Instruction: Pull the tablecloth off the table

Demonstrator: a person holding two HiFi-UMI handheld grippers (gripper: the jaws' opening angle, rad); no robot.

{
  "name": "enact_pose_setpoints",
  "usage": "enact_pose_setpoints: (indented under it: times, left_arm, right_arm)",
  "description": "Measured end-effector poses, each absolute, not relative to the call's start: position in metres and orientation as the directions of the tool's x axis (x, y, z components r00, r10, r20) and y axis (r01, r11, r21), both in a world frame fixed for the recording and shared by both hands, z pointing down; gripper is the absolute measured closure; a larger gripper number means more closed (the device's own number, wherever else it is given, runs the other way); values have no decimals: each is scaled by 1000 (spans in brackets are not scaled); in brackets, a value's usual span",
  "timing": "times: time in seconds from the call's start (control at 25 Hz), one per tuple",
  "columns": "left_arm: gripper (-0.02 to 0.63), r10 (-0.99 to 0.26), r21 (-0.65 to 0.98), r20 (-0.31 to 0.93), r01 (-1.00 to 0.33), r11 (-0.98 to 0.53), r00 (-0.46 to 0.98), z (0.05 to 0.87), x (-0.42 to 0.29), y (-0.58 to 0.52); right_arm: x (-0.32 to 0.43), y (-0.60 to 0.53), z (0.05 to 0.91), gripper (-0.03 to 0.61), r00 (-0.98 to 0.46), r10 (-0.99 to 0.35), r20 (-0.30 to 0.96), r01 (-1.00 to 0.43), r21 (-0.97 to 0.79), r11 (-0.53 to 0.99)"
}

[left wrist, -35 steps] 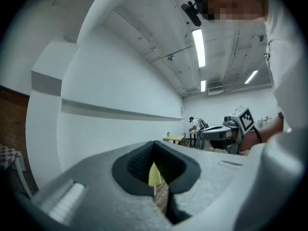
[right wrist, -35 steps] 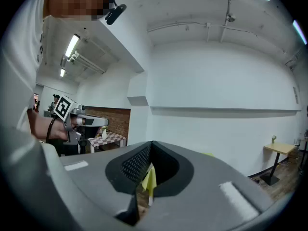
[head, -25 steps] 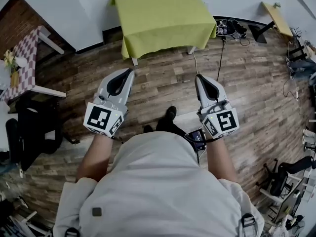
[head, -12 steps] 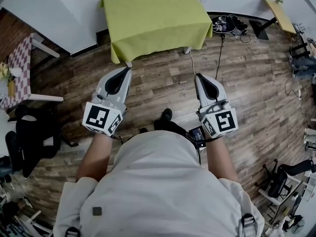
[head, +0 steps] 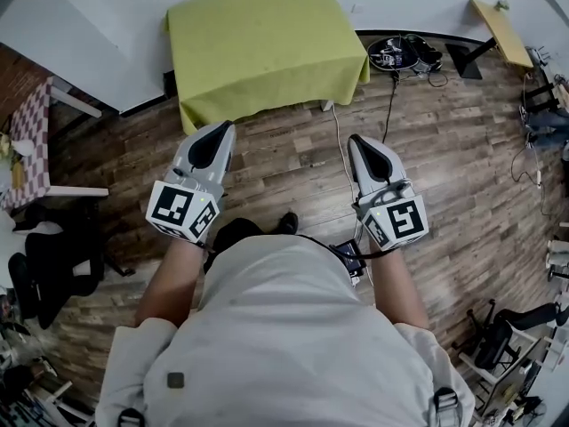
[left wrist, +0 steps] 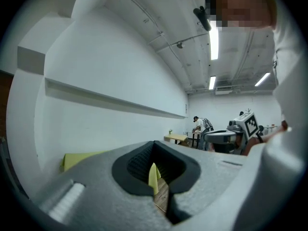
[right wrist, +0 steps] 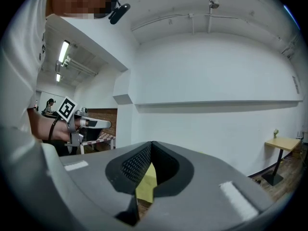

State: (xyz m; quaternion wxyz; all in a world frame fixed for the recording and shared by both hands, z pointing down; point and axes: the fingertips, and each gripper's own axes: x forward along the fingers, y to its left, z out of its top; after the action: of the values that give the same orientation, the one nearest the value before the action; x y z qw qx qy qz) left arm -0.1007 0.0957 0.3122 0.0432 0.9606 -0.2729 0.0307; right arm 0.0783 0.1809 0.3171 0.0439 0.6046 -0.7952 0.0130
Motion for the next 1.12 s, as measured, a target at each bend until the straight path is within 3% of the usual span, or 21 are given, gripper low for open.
enact_pose_setpoints:
  times: [0.52,1.12]
  left_arm:
    - [612,-519,39,85,-523,-852,851,317,-61,7]
    - [611,-518,3,88,-520,-854,851,321,-75,-195]
  right_arm:
    - [115,94,328,568,-272,-957,98,-962,-8,272]
    - [94,-117,317,568,-271,-955,119,-959,45,278]
